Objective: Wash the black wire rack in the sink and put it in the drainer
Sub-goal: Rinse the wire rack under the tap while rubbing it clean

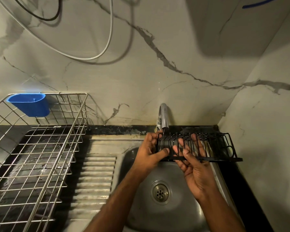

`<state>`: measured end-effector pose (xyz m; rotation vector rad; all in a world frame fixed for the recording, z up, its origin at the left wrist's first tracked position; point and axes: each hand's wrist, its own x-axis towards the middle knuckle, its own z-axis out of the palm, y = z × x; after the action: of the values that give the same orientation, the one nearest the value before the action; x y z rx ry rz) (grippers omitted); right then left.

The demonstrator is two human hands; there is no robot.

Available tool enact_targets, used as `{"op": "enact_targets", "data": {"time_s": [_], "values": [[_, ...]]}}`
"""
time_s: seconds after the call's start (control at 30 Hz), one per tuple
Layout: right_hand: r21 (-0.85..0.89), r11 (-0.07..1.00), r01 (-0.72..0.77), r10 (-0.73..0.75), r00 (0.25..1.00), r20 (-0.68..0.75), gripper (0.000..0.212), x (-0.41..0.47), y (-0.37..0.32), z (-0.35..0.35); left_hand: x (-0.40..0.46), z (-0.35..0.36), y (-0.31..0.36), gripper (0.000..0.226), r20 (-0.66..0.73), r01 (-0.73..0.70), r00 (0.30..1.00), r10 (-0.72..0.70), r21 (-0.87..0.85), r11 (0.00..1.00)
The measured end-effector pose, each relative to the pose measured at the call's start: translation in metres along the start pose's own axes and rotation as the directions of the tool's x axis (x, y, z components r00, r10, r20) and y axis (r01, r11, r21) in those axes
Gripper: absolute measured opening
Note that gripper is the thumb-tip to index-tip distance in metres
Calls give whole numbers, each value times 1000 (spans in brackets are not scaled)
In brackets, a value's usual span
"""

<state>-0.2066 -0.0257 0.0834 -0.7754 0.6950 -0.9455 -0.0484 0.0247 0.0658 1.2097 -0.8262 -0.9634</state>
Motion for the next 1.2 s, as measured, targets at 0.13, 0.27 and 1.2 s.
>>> {"op": "enact_targets", "data": {"time_s": [0.13,0.27,1.2], "values": [[-1,1000,8,-8,1000,7,66,-9,-1,0,-8,0,2,49,8,-7,1000,7,6,1000],[7,1000,12,-12,1000,9,66,-16,-2,0,-14,2,5,50,16,-13,1000,13,-4,1000],[-40,999,-20,19,1000,-13,62,7,0,-6,12,-1,-13,48,15,38,999,-39,22,999]]}}
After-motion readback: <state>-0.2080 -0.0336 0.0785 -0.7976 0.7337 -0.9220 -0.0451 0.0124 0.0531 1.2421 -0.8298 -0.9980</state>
